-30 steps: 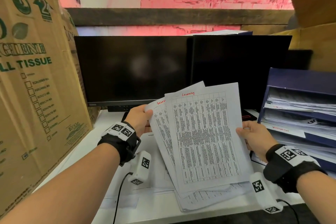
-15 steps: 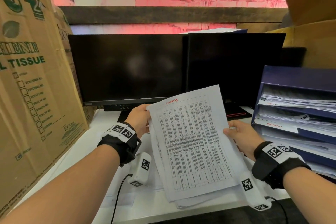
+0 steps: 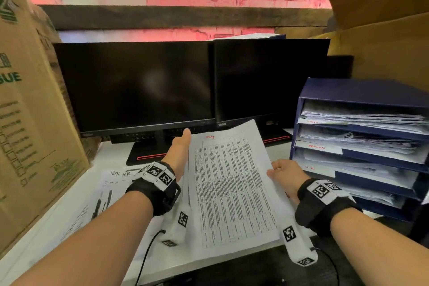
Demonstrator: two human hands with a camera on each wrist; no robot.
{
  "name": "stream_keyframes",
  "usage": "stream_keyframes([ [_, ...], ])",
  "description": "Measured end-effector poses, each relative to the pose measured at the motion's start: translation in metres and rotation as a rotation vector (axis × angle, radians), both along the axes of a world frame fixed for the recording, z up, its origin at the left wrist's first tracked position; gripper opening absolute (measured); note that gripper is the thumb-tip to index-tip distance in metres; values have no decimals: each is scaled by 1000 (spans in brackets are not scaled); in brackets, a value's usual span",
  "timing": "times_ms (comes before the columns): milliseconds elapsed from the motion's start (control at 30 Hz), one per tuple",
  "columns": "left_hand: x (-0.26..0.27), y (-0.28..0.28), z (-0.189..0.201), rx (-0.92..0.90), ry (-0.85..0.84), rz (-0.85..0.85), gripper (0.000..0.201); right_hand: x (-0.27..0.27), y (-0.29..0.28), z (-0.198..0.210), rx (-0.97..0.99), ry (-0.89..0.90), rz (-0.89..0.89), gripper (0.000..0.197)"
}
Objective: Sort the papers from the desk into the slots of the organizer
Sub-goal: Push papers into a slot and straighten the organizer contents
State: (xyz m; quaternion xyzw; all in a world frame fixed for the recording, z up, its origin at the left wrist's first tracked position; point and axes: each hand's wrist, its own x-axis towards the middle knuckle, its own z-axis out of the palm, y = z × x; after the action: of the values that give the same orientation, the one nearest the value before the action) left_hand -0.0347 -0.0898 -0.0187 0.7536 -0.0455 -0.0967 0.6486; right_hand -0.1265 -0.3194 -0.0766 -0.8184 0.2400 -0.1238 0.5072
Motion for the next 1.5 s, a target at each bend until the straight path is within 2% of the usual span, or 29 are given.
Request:
stream_keyframes([
  [67, -2, 0, -7, -21, 55, -50, 62, -5, -5, -2, 0, 5, -17, 13],
  [133, 7, 2, -23, 83, 82, -154, 85, -12, -9, -2, -4, 16, -28, 12],
  [167, 10, 5, -31, 194, 69, -209, 80, -15, -11, -1, -1, 18, -35, 15],
  [233, 3, 5, -36, 387, 27, -295, 44, -20, -14, 0, 5, 18, -48, 14],
  [367, -9, 4, -34, 425, 21, -312, 26, -32, -22, 4, -2, 35, -60, 9],
  [567, -11, -1, -23, 388, -55, -316, 29, -46, -29, 12, -50, 89, -68, 19],
  [833, -13, -2, -33, 314, -62, -361, 22, -64, -42, 7, 59, 102, -61, 14],
  [967, -17, -10, -35, 380, -91, -409, 17, -73, -52, 4, 13, 149, -49, 17],
  [1067, -23, -22, -38, 513, -125, -483, 15, -85, -62, -1, -21, 212, -58, 16],
  [1200, -30, -44, -47, 652, -164, -597, 24, -106, -78, -11, -59, 313, -50, 9],
  [1267, -34, -58, -52, 677, -221, -619, 24, -115, -88, -15, -136, 352, -68, 16],
  [1367, -44, -81, -56, 687, -270, -654, 23, -129, -106, -23, -152, 353, -144, 28],
  [1500, -49, -102, -66, 728, -290, -705, 21, -151, -115, -24, -228, 413, -191, 26],
])
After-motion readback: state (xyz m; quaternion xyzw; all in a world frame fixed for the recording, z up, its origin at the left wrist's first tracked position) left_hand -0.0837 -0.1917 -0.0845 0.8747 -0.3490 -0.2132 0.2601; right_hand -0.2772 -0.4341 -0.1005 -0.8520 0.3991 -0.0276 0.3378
